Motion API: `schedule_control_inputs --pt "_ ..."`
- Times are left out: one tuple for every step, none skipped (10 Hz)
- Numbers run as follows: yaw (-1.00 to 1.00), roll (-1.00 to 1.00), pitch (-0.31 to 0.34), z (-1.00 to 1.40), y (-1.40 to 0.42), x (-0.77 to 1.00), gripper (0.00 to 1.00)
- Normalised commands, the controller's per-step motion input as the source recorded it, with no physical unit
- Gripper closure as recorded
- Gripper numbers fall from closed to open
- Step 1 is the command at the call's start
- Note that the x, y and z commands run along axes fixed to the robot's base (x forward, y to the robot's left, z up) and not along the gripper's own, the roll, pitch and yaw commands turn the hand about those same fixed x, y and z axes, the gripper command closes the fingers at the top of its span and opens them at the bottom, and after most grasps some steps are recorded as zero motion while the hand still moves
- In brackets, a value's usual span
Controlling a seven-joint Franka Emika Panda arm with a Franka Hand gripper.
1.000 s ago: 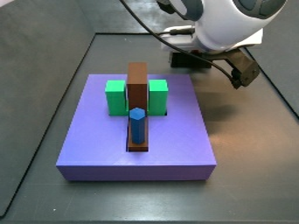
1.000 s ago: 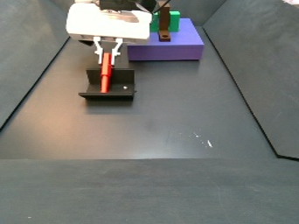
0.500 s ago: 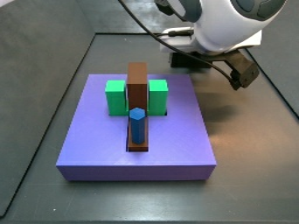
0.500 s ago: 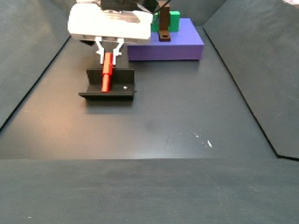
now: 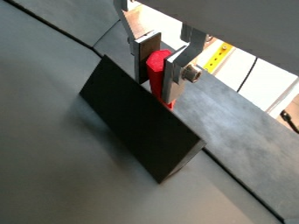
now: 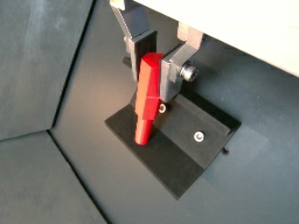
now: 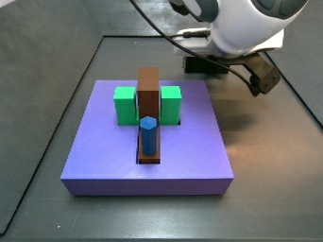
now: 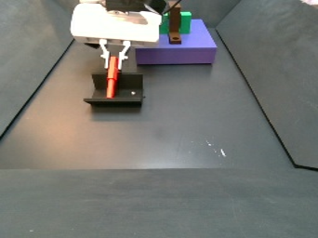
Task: Pick up the red object. Move up. Place the red object on the fixture. Regrasp the red object. Move to above the board. Insert the red object.
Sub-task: Regrasp the red object, then move to above the board.
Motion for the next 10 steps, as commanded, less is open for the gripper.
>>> schedule_control_inputs --pt "0.00 0.00 0.000 0.00 0.00 0.00 1.00" --pt "0.00 0.00 0.000 0.00 0.00 0.00 1.00" --pt "0.00 0.00 0.000 0.00 0.00 0.00 1.00" --pt "0.00 0.00 0.000 0.00 0.00 0.00 1.00" --pt "0.00 0.00 0.000 1.40 0.00 0.00 1.00" --pt "0.09 -0.05 0.036 1.40 0.04 -0.04 1.00" --pt "0.08 -0.11 0.003 1.40 0.05 -0.07 1.00" --pt "0.06 -0.06 -0.029 1.40 0.06 -0.06 1.00" --pt "0.04 -0.02 -0.015 1.40 0.04 -0.05 1.00" --pt "0.03 -0.02 -0.015 1.40 0.04 -0.06 1.00"
